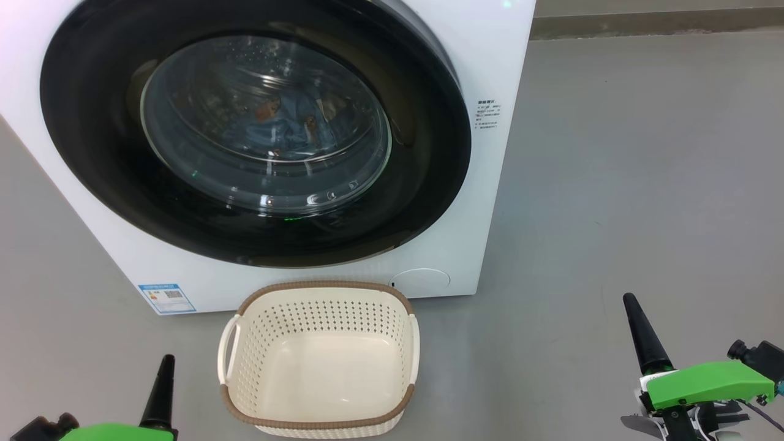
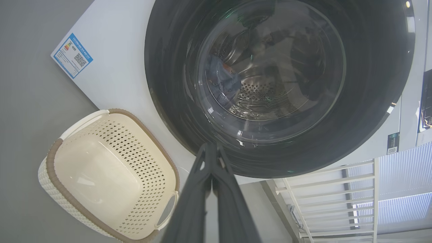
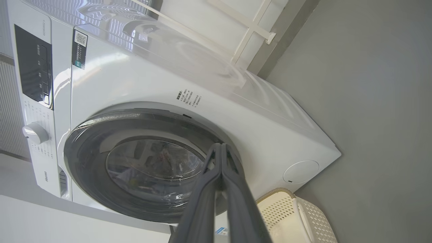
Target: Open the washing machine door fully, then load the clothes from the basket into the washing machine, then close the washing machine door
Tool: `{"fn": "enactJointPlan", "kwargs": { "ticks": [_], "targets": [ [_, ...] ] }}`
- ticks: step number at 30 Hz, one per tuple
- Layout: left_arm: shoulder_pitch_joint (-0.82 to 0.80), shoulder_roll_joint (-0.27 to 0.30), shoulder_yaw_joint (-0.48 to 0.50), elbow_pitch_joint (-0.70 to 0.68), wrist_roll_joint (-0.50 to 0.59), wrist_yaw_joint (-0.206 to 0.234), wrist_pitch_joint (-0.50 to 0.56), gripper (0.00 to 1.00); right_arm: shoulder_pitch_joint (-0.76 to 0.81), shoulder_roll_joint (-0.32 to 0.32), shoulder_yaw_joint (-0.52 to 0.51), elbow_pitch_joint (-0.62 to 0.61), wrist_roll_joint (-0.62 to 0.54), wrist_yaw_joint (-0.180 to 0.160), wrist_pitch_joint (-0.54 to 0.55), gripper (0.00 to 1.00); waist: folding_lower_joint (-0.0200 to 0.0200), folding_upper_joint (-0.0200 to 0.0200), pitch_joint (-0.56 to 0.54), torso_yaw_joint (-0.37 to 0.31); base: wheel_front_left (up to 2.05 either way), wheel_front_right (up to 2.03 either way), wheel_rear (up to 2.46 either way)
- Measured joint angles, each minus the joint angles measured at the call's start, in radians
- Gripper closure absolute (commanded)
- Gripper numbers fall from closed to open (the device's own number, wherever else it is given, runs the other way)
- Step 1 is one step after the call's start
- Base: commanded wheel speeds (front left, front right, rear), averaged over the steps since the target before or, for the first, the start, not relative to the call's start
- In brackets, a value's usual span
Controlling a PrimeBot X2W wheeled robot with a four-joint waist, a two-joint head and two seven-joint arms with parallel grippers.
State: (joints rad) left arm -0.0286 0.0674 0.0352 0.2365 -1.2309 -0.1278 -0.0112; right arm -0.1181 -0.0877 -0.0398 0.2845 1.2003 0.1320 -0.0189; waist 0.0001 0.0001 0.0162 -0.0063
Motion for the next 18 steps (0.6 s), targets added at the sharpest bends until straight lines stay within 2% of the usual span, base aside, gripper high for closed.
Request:
{"fn": "enactJointPlan", "kwargs": {
  "ticks": [18],
  "targets": [
    [-0.015, -0.013, 0.016, 0.012, -0.166, 0.000, 0.051, 1.00, 0.001, 0.017, -0.036, -0.004, 0.179, 0.000, 0.054, 1.00, 0.0000, 0.0000, -0.006, 0.003, 0.00, 0.00, 0.00]
  ]
}}
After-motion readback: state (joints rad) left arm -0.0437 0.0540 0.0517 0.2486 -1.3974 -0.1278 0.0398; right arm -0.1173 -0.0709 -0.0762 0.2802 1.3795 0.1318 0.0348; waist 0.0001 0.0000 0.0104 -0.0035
